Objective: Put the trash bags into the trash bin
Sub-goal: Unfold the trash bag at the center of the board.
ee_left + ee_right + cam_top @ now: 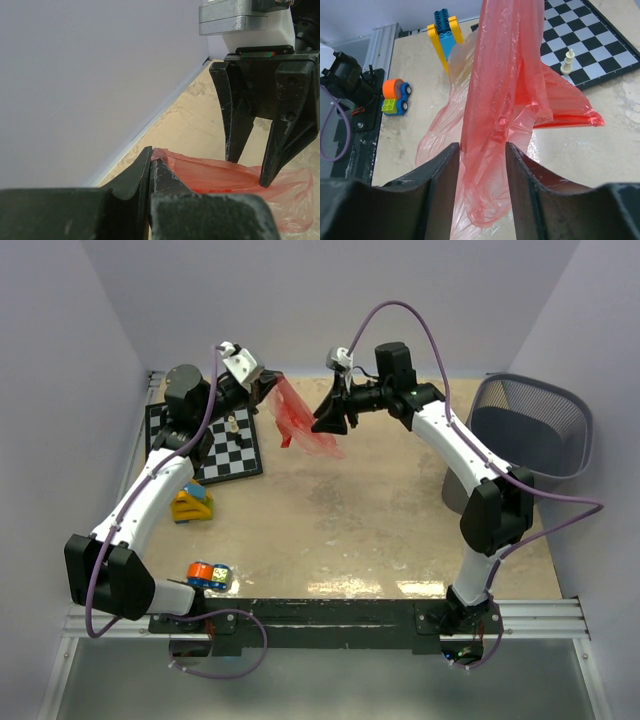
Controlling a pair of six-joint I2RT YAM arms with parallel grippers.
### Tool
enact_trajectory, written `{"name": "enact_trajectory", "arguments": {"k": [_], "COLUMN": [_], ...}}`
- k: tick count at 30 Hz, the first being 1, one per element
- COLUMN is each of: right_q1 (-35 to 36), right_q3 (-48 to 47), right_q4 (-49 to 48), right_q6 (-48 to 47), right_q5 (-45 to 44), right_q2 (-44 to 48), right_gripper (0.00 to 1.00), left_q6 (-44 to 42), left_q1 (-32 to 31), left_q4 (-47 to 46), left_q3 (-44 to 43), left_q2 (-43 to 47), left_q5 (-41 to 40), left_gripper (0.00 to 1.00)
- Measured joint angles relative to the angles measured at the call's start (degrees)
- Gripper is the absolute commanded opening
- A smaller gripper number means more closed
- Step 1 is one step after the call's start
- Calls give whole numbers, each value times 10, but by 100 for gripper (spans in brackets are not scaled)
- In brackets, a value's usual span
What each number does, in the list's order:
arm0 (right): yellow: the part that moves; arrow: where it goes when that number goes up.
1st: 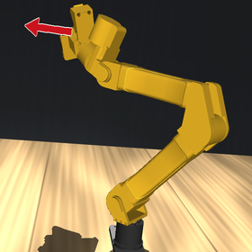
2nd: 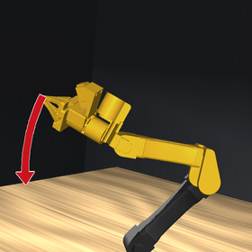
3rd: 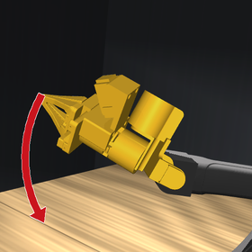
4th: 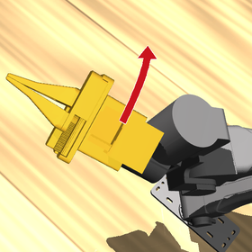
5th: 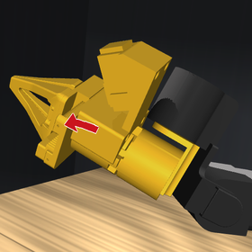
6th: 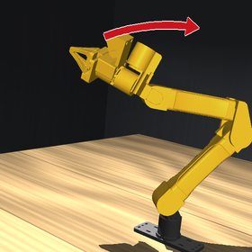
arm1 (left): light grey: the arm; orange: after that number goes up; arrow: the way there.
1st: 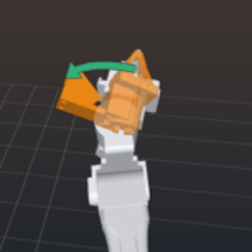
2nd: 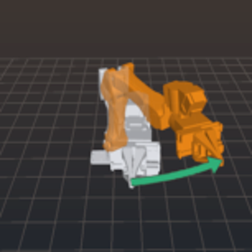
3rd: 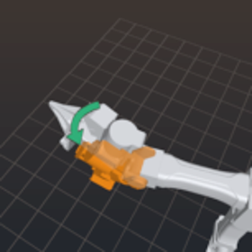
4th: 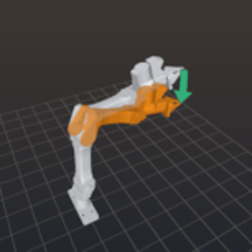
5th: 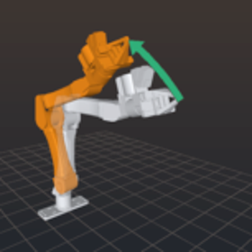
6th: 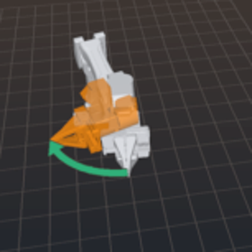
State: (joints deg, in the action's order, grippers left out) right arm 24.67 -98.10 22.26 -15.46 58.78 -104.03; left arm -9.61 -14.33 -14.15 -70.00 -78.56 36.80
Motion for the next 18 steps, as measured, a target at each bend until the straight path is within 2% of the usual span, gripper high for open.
{"name": "enact_trajectory", "arguments": {"k": [3, 8, 10, 14, 18], "right_q1": [-2, -3, -3, -3, -3], "right_q3": [1, 10, 16, 24, 26], "right_q4": [-5, -6, -8, -15, -26], "right_q6": [5, 8, 10, 22, 31], "right_q5": [2, 8, 9, 13, 9], "right_q2": [-3, -6, -6, -7, -7], "right_gripper": [37, 34, 28, 3, 0], "left_q6": [0, 0, 2, 6, 6], "left_q1": [0, 0, 0, 0, 0], "left_q4": [0, 0, -1, -5, -5], "left_q3": [-1, -1, -1, -1, -1], "left_q2": [0, 0, 0, 0, 0], "left_q5": [-2, -10, -13, -16, -17], "left_gripper": [0, 0, 0, 0, 0]}}
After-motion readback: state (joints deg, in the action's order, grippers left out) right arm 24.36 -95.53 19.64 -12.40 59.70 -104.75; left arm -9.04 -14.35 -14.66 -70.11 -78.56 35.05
